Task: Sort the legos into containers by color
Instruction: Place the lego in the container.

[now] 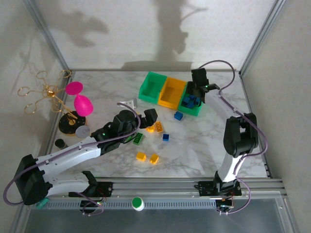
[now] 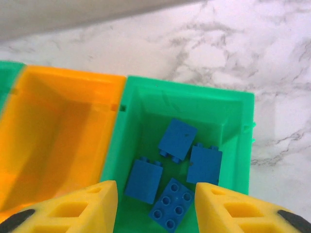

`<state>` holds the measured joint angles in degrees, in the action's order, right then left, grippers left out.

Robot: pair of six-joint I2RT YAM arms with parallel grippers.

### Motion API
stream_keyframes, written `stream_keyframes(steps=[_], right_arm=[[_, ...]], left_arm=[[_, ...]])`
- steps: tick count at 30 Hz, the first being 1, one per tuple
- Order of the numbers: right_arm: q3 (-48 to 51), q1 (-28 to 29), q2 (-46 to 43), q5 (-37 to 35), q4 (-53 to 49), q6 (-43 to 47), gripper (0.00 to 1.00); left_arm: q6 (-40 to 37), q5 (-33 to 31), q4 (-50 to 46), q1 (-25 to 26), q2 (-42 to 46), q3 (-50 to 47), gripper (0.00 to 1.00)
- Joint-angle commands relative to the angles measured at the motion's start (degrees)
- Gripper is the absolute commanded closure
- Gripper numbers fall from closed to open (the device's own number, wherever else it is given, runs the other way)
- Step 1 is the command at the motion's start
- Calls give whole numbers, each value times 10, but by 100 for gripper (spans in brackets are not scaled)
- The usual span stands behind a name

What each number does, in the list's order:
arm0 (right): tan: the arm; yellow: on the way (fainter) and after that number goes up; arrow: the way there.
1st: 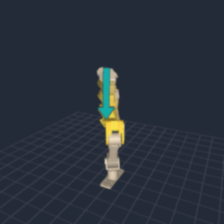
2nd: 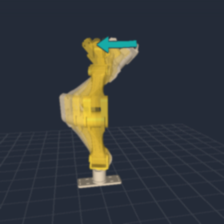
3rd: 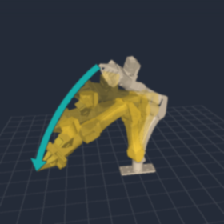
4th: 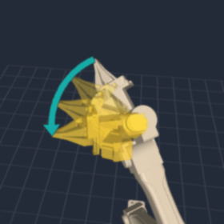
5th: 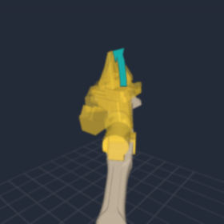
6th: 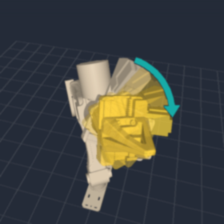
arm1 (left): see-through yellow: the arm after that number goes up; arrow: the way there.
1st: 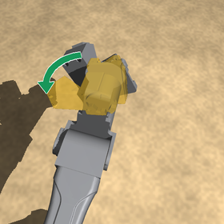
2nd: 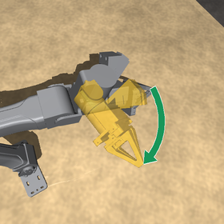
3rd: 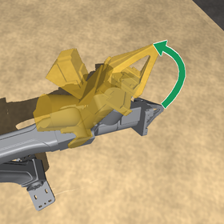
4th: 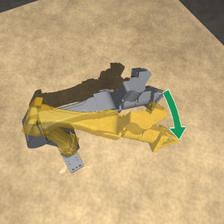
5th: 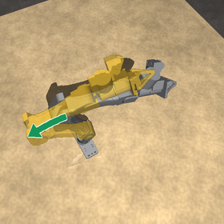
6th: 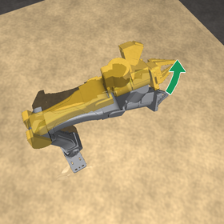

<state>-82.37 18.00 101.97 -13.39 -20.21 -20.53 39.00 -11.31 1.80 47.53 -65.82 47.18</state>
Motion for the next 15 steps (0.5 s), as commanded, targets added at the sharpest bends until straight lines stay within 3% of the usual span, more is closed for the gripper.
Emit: stream_keyframes(steps=[1, 8, 15], right_arm=[[37, 14, -56, 23, -1, -29, 52], [151, 70, -130, 15, 20, -95, 41], [225, 134, -129, -10, 49, -155, 35]], left_arm=[[-2, -2, -4, -4, 22, 4, 0], [10, -13, -17, -4, 41, -26, 0], [28, -34, -24, -4, 70, -70, 0]])
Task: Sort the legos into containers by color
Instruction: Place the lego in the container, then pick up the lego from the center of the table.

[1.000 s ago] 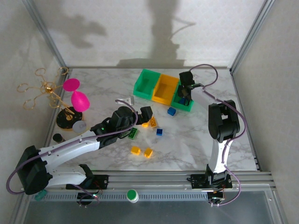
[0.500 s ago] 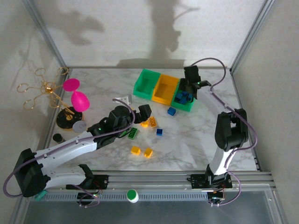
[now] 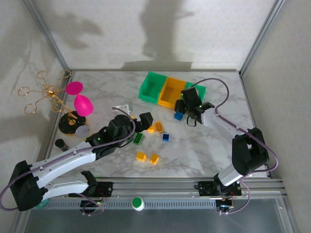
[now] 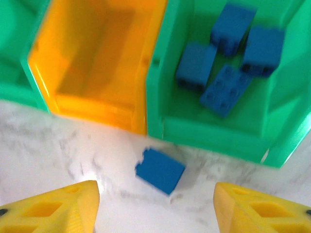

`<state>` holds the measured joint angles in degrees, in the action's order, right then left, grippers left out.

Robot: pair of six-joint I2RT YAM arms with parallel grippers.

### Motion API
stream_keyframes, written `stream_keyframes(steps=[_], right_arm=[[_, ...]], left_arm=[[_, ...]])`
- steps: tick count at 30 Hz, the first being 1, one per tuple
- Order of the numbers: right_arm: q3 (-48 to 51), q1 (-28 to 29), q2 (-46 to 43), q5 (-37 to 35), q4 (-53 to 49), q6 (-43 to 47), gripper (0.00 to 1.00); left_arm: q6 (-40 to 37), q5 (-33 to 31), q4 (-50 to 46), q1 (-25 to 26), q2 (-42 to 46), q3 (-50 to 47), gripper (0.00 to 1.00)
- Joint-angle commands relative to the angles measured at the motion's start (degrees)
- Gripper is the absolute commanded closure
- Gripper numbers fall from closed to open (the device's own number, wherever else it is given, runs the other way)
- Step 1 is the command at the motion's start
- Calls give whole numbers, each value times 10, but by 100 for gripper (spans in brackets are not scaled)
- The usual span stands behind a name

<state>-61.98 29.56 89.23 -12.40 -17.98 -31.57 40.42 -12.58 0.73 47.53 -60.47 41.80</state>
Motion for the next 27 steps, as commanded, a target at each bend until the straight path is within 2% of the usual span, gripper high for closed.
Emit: stream_keyframes(steps=[1, 7, 14, 22, 27], right_arm=[[28, 26, 4, -23, 34, -52, 33], [23, 53, 71, -46, 47, -96, 27], [-10, 47, 135, -94, 39, -83, 20], [-33, 28, 174, -76, 72, -12, 14], [-53, 31, 193, -50, 89, 15, 14]], left_arm=[[16, -22, -11, -4, 20, -22, 0], [26, -27, -16, -4, 24, -34, 1], [30, -31, -14, -3, 28, -43, 0], [22, -36, -10, -4, 23, -43, 0], [16, -35, -8, -4, 13, -34, 0]])
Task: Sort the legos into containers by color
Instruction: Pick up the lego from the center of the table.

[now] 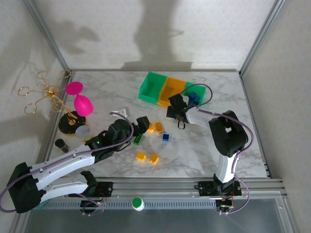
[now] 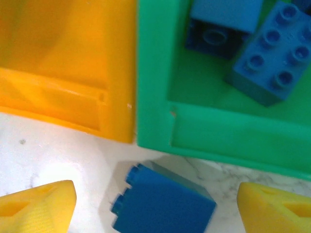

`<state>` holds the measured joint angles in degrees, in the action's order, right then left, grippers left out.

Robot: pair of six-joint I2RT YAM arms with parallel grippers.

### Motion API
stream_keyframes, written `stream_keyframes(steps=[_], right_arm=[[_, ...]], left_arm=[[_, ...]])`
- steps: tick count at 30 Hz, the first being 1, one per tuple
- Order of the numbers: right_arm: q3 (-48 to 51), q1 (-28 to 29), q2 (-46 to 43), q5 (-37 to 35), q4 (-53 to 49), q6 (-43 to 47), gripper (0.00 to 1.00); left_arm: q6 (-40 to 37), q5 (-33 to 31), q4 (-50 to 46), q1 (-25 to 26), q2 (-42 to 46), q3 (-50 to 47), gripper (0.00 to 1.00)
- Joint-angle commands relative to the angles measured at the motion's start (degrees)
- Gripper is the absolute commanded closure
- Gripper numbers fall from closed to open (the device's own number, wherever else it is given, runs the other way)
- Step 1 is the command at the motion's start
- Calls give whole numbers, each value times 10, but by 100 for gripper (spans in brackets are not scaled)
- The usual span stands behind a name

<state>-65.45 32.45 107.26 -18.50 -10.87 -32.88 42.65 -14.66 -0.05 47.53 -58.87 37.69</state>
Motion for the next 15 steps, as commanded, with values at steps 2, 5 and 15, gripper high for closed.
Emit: stream_keyframes(steps=[2, 5, 15], right_arm=[[-28, 10, 19, 12, 16, 31, 14], [-40, 29, 25, 18, 7, 25, 14], [-46, 65, -8, -7, -50, -12, 19]], left_arm=[[-9, -13, 1, -4, -6, 8, 0], [-10, -15, 0, -4, -6, 9, 0], [-10, -15, -2, -4, -1, 7, 0]])
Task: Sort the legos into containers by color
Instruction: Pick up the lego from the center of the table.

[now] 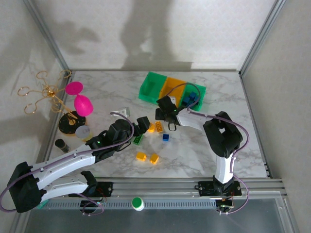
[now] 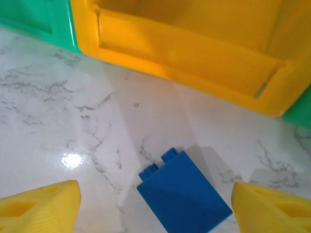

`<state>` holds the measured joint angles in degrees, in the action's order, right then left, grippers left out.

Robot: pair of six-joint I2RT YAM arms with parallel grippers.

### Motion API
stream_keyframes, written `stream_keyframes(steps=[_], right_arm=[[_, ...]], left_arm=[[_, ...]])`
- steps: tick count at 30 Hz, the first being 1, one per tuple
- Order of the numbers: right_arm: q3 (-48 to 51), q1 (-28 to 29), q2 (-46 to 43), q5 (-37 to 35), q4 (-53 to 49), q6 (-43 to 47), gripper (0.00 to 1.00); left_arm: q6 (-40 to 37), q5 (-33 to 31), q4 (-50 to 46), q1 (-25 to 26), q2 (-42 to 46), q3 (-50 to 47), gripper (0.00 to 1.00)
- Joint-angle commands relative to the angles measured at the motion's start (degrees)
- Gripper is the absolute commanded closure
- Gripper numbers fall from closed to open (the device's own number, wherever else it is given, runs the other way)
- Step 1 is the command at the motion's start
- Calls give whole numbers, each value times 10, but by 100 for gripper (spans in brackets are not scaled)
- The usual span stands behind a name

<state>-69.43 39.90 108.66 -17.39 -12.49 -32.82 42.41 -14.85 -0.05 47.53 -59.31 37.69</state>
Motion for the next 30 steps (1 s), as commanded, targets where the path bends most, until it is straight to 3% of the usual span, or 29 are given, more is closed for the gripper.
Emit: stream_keyframes(steps=[1, 7, 11, 16, 30], right_arm=[[-7, -12, -23, -16, -33, 1, 19], [-47, -18, 19, -4, -54, 71, 25], [-66, -24, 42, -2, -63, 83, 33], [-81, -28, 68, 9, -68, 97, 35], [-76, -31, 66, 33, -74, 104, 56]], left_arm=[[-8, -12, -1, -4, 3, 7, 1], [-8, -9, 3, -4, 0, 10, 1], [-6, -8, 1, -4, 3, 7, 0], [-7, -13, -7, -5, 9, 6, 0], [-8, -8, -1, -5, 3, 7, 0]])
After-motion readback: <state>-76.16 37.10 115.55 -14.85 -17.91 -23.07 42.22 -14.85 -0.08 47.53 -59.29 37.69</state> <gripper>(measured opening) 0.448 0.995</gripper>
